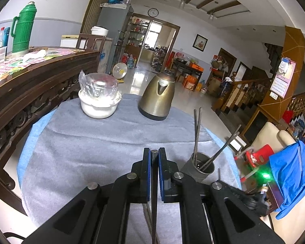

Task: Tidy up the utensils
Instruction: 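Carry the chopstick over the grey cup held by the left tool, then lower the chopstick into the grey cup and open the right gripper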

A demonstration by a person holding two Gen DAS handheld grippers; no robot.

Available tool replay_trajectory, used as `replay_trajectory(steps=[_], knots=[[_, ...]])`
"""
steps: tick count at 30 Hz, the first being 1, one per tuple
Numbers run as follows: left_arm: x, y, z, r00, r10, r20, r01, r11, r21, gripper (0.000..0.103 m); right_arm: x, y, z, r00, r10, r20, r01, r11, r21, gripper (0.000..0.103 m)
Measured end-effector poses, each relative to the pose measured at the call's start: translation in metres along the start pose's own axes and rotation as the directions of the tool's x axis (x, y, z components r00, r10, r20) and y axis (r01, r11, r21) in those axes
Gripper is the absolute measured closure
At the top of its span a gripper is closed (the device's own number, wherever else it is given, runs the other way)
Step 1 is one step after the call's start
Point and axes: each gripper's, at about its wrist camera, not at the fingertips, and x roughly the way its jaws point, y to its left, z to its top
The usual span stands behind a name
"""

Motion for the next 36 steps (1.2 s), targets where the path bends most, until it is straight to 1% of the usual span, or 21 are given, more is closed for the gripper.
replay_trajectory(steps=[2,3,5,6,8,9,10,12,16,19,21,22,23,24,25,27,30,31,33,34,36], knots=[[-0.001,-0.008,0.004,1.0,-0.015,0.013,0.015,1.0,0.011,0.096,-0.023,0.002,0.007,0.995,0.055,0.085,-0.057,0.998,0.014,0.097],[-0.002,-0.011,0.006,1.0,-0.019,0.02,0.019,1.0,0.016,0.096,-0.029,0.004,0.011,0.991,0.071,0.113,-0.073,0.997,0.017,0.097],[-0.003,-0.021,0.014,0.999,-0.031,0.045,0.03,0.999,0.03,0.096,-0.054,0.009,0.02,0.97,0.106,0.217,-0.112,0.994,0.016,0.097],[-0.003,-0.025,0.018,0.998,-0.037,0.055,0.035,0.999,0.036,0.096,-0.063,0.013,0.022,0.962,0.118,0.248,-0.125,0.992,0.014,0.097],[-0.002,-0.037,0.027,0.995,-0.052,0.081,0.048,0.998,0.05,0.096,-0.086,0.022,0.033,0.929,0.141,0.342,-0.15,0.989,-0.002,0.097],[-0.002,-0.042,0.031,0.994,-0.055,0.092,0.05,0.997,0.058,0.096,-0.093,0.027,0.036,0.918,0.145,0.37,-0.151,0.988,-0.012,0.097],[-0.001,-0.047,0.035,0.993,-0.057,0.104,0.051,0.996,0.067,0.096,-0.102,0.033,0.04,0.9,0.143,0.413,-0.145,0.989,-0.027,0.097],[0.003,-0.059,0.046,0.989,-0.067,0.13,0.057,0.995,0.083,0.096,-0.115,0.043,0.05,0.87,0.14,0.473,-0.135,0.99,-0.045,0.097],[0.009,-0.076,0.068,0.983,-0.086,0.164,0.07,0.992,0.101,0.096,-0.129,0.053,0.073,0.824,0.144,0.548,-0.15,0.988,-0.035,0.097],[0.015,-0.09,0.088,0.971,-0.109,0.215,0.088,0.991,0.105,0.096,-0.132,0.056,0.09,0.796,0.128,0.592,-0.153,0.988,-0.009,0.097],[0.019,-0.096,0.097,0.964,-0.121,0.235,0.099,0.99,0.103,0.096,-0.134,0.059,0.099,0.778,0.106,0.619,-0.134,0.991,-0.001,0.097],[0.022,-0.101,0.101,0.959,-0.127,0.254,0.104,0.989,0.105,0.096,-0.133,0.063,0.103,0.769,0.085,0.634,-0.108,0.994,-0.002,0.097],[0.025,-0.105,0.104,0.954,-0.13,0.269,0.104,0.989,0.109,0.096,-0.132,0.065,0.106,0.765,0.076,0.64,-0.093,0.996,-0.007,0.097],[0.028,-0.108,0.105,0.951,-0.129,0.281,0.101,0.989,0.111,0.096,-0.134,0.066,0.107,0.765,0.07,0.641,-0.082,0.997,-0.011,0.097],[0.034,-0.112,0.105,0.949,-0.126,0.289,0.097,0.989,0.113,0.096,-0.128,0.069,0.109,0.769,0.057,0.636,-0.061,0.998,-0.015,0.097],[0.046,-0.115,0.101,0.952,-0.129,0.279,0.102,0.989,0.109,0.096,-0.119,0.07,0.109,0.783,0.051,0.62,-0.045,0.999,-0.025,0.097],[0.069,-0.118,0.088,0.958,-0.106,0.265,0.082,0.991,0.101,0.096,-0.101,0.066,0.106,0.813,0.036,0.581,-0.025,0.999,-0.027,0.097],[0.074,-0.117,0.083,0.959,-0.101,0.266,0.077,0.992,0.097,0.096,-0.094,0.063,0.104,0.827,0.031,0.561,-0.024,1.0,-0.02,0.097],[0.087,-0.116,0.071,0.963,-0.081,0.256,0.059,0.994,0.092,0.096,-0.087,0.057,0.097,0.844,0.032,0.536,-0.026,0.999,-0.019,0.097],[0.09,-0.115,0.068,0.965,-0.082,0.249,0.061,0.994,0.089,0.096,-0.08,0.057,0.095,0.86,0.033,0.509,-0.022,0.999,-0.028,0.097],[0.099,-0.113,0.061,0.975,-0.083,0.209,0.065,0.994,0.091,0.096,-0.075,0.053,0.09,0.877,0.032,0.48,-0.016,0.999,-0.037,0.097]])
